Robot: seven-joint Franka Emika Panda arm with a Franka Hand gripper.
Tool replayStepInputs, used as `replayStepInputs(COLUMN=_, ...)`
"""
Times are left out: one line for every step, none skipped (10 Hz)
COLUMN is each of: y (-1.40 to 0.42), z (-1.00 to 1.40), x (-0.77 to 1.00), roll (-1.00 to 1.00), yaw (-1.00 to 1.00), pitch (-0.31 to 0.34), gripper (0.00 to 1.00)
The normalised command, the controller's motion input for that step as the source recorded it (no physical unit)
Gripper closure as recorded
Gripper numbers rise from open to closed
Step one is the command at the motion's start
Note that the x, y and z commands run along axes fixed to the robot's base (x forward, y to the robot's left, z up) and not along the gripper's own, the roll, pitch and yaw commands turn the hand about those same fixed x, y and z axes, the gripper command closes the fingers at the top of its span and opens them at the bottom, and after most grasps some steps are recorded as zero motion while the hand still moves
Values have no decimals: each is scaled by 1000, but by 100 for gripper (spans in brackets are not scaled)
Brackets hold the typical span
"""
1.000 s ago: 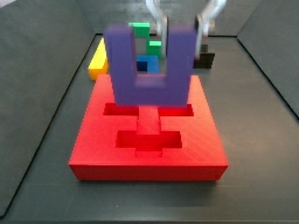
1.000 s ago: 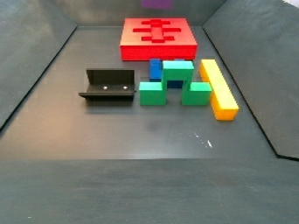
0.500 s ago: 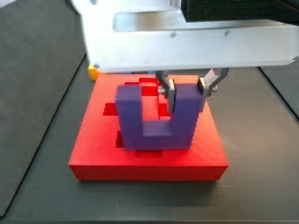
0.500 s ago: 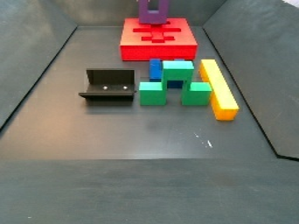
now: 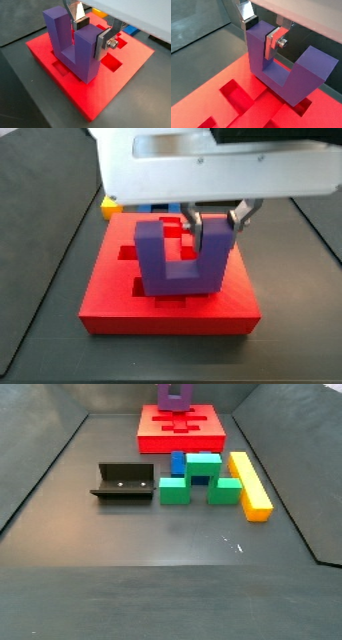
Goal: Pick up the purple object. Move up. Move to above the board. Insert the purple object.
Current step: Insert the purple object.
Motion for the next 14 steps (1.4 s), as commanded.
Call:
replayStepInputs(y=0, z=-91, x=-203, roll=43, yaw=37, pitch=-33, gripper=100)
replayStepInputs(y=-171, z=-286, x=-477, roll=9, yaw=11, pitch=-81, gripper=100)
replayStepInputs(y=-169, z=-134, x=-466, roll=9, yaw=14, pitch=-91, gripper=100)
replayStepInputs(y=-183, z=-20, x=-269, roll=44, yaw=54, pitch=-74, gripper=100)
replayStepInputs(y=-94, z=-123, x=0, roll=110, yaw=123, pitch=-37, gripper=100)
replayStepInputs(y=0, z=-277, x=297, roll=104, yaw=89, pitch=-26, gripper=100)
replayStepInputs(y=0, z=-534, x=431, roll=0, yaw=111, pitch=-81, gripper=100)
replayStepInputs(y=0, z=-617, x=489, roll=0, yaw=134, pitch=-106, gripper=100)
replayStepInputs(y=0, z=-703, x=494, roll=-13, yaw=131, pitch=-126, gripper=100)
replayStepInputs(y=0, z=-811, x=474, roll=-30, yaw=103, pitch=-163, gripper=100)
replayStepInputs(y=0, z=-889, x=511, roll=-27, yaw=83, pitch=-167, gripper=100)
replayStepInputs(y=0, z=-903, x=574, roll=-49, yaw=46, pitch=-164, gripper=100)
replayStepInputs(y=-26, z=-946, x=626, roll=-33, yaw=0, pitch=-153, gripper=100)
replayStepInputs(y=-91, z=-963, x=737, roll=-16, yaw=0, pitch=-120, gripper=100)
